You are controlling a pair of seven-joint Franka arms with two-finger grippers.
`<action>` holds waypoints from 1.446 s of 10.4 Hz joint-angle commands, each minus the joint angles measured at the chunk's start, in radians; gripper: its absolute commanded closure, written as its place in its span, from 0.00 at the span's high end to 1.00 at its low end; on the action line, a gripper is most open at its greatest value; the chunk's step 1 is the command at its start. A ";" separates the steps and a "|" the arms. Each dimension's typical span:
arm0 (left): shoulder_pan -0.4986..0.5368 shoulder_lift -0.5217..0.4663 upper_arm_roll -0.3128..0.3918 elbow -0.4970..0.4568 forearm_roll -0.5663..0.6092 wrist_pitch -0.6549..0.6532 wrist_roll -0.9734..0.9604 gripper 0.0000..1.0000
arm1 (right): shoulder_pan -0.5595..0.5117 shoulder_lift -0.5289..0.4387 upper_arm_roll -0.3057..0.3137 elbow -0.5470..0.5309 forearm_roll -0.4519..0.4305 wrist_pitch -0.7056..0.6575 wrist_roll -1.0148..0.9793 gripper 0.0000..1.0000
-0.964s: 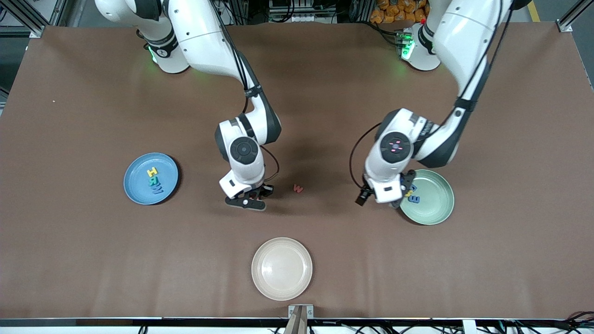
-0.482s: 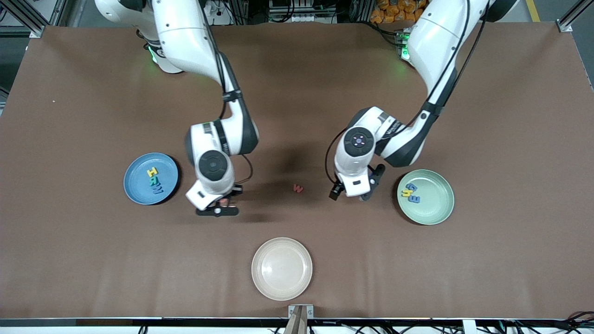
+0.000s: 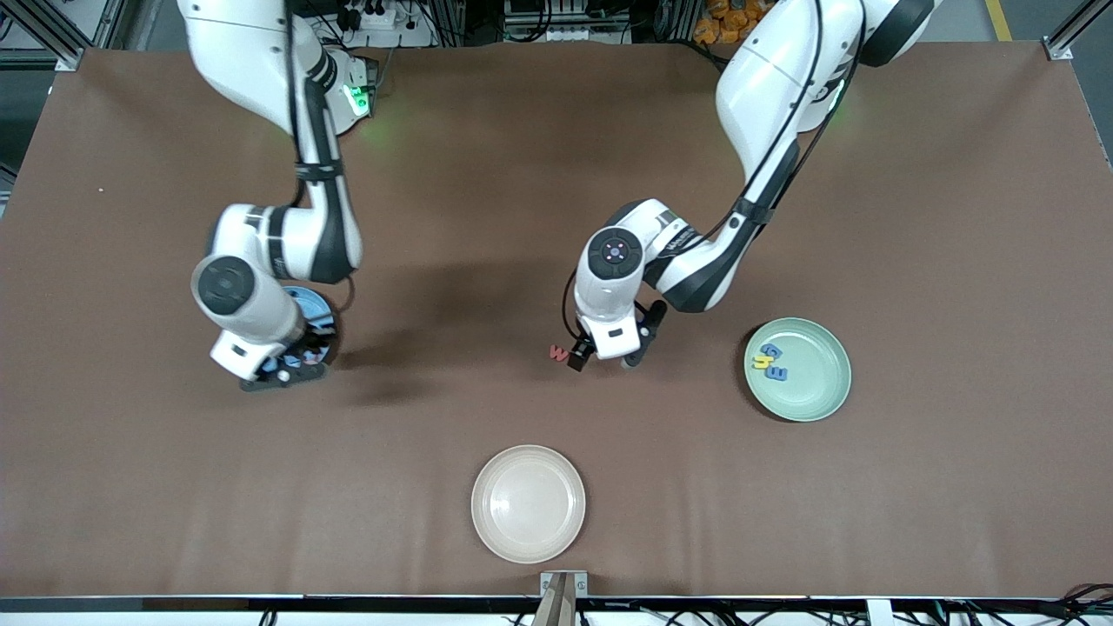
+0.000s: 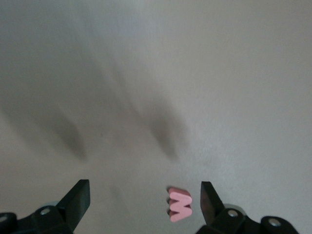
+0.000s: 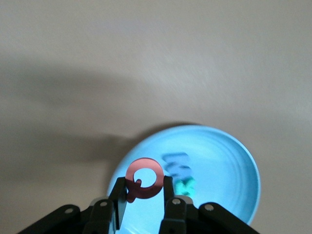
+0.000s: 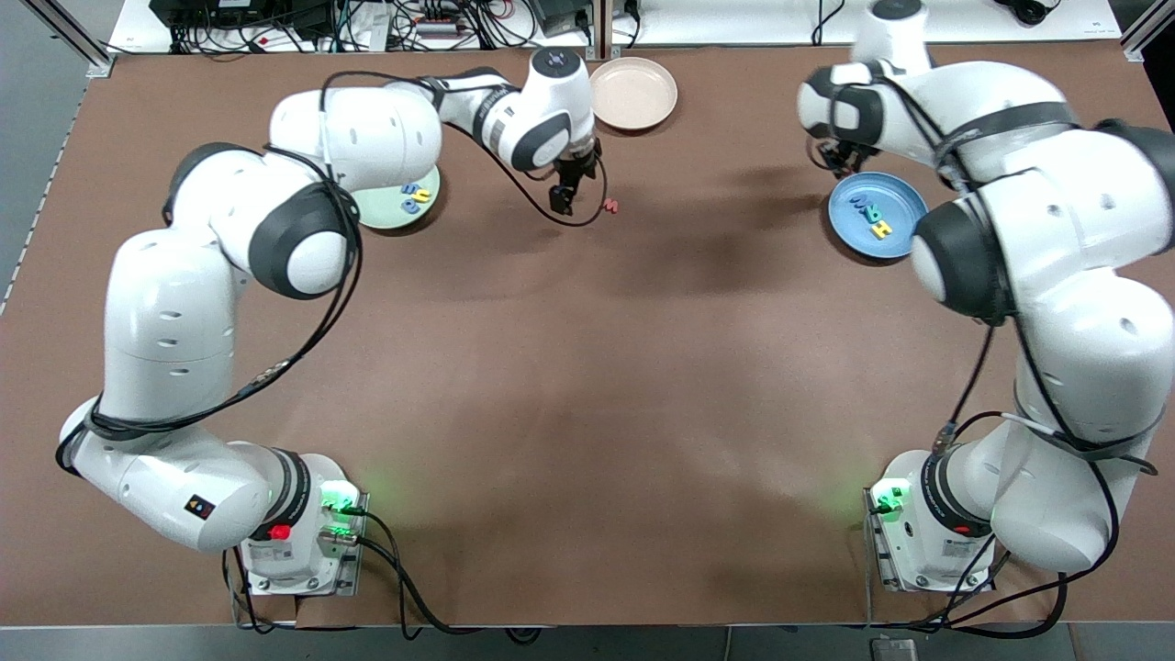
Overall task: Sort uppercase to blue plate, lowercase to green plate
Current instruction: 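Drop the Q on the blue plate while the left gripper reaches pink m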
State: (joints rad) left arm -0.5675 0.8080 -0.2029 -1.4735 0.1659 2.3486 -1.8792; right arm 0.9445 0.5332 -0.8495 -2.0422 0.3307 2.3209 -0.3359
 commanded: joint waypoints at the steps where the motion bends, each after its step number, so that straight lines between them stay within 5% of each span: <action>1: -0.035 0.046 0.016 0.047 -0.006 0.021 -0.044 1.00 | 0.000 -0.111 -0.011 -0.168 -0.009 0.112 -0.092 0.22; 5: -0.068 0.082 0.022 0.056 -0.003 0.061 -0.063 1.00 | -0.015 -0.145 -0.019 -0.208 -0.002 0.123 -0.118 0.62; 9: -0.090 0.095 0.056 0.068 0.003 0.083 -0.051 1.00 | -0.013 -0.180 -0.063 -0.188 -0.001 0.089 -0.114 0.72; 12: -0.104 0.123 0.076 0.105 0.003 0.090 -0.048 1.00 | -0.012 -0.188 -0.137 0.018 0.007 -0.177 -0.040 0.72; 15: -0.124 0.144 0.103 0.124 0.003 0.115 -0.047 1.00 | -0.071 -0.180 -0.135 0.221 0.007 -0.363 -0.012 0.72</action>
State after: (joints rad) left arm -0.6707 0.9231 -0.1245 -1.3862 0.1659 2.4420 -1.9269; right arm 0.9120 0.3565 -0.9934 -1.9002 0.3340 2.0337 -0.3625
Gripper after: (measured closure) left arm 0.000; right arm 0.278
